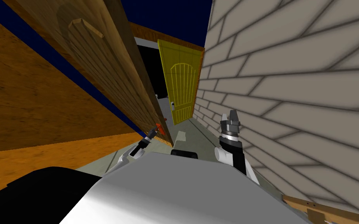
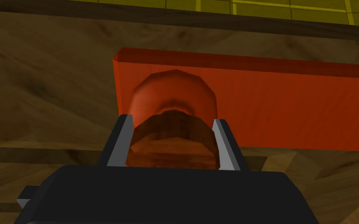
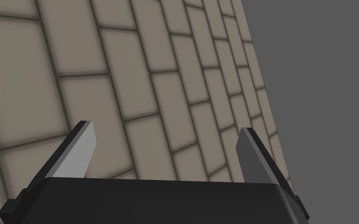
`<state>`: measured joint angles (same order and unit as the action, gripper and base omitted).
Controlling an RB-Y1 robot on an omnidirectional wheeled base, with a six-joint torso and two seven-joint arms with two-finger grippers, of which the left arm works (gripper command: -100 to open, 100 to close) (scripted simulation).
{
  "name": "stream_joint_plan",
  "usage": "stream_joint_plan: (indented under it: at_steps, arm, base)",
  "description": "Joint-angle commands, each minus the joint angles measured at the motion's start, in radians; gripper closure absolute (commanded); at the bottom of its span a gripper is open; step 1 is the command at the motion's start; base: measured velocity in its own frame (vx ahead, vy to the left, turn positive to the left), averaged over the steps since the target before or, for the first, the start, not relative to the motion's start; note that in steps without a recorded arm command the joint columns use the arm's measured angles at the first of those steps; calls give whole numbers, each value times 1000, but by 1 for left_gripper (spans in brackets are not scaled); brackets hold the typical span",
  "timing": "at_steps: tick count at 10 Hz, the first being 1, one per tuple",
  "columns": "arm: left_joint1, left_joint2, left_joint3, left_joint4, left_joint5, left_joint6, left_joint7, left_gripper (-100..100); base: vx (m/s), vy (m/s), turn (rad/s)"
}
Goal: Pull the door open
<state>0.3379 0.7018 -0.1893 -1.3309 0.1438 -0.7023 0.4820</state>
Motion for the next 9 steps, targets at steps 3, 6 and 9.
stream_joint_plan:
  at_steps: [3, 6, 9]
  arm:
    - [3, 23, -12, 15, -2, -45, 18, 100]
    - [8, 46, -24, 33, -4, -86, 36, 100]
    - [11, 64, -32, 46, -5, -118, 49, 100]
  base:
    - [-212, 120, -179]
    - [-204, 115, -157]
    - [-206, 116, -133]
